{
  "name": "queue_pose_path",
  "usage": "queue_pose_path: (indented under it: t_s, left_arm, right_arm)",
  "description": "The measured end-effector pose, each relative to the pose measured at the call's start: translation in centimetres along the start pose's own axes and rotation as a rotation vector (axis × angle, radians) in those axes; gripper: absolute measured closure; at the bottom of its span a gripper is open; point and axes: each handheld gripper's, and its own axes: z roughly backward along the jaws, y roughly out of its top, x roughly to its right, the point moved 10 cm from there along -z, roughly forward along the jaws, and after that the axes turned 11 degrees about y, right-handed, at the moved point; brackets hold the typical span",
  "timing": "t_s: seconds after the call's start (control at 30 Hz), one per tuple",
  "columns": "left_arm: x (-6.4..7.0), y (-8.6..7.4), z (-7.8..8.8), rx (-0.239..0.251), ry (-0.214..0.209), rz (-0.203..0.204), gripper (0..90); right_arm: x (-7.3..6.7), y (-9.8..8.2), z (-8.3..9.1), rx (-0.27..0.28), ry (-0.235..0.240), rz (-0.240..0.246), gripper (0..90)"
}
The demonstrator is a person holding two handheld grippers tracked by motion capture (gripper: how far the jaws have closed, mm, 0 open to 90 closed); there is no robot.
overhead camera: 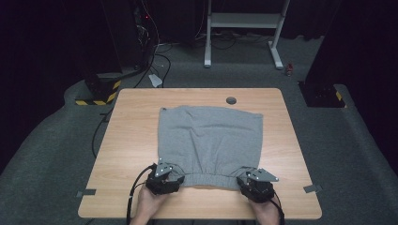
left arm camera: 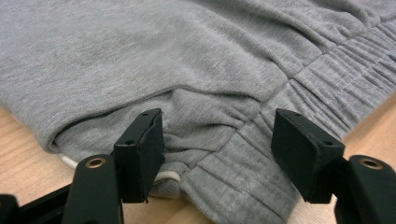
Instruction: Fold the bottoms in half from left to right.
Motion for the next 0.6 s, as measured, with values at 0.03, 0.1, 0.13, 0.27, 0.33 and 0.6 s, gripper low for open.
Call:
queue_pose_path:
  t_s: [0.03,0.1,0.13,0.27,0.33,0.6]
  left_arm:
    - [0.1,-0.1,0.1,0.007,0.001,0.006,34.3]
    - [0.1,-0.1,0.2,0.007,0.001,0.003,34.4]
    - [0.2,-0.2,0.3,0.006,0.004,0.003,34.4]
    - [0.6,-0.5,0.6,0.006,0.003,0.007,34.4]
    - [0.7,-0.6,0.8,0.003,-0.001,0.003,34.4]
    - [1.2,-1.1,1.5,0.005,-0.018,-0.010,34.3]
  right_arm:
    - [0.0,-0.1,0.1,0.000,0.002,0.000,53.3]
    - [-0.1,-0.2,0.2,-0.001,0.003,0.000,53.3]
    - [-0.2,-0.3,0.3,-0.002,0.003,-0.011,53.3]
    - [-0.3,-0.4,0.5,-0.007,0.005,-0.001,53.3]
    - [-0.4,-0.6,0.6,-0.010,0.006,-0.002,53.3]
    - [-0.7,-1.0,1.1,-0.024,0.008,0.014,53.2]
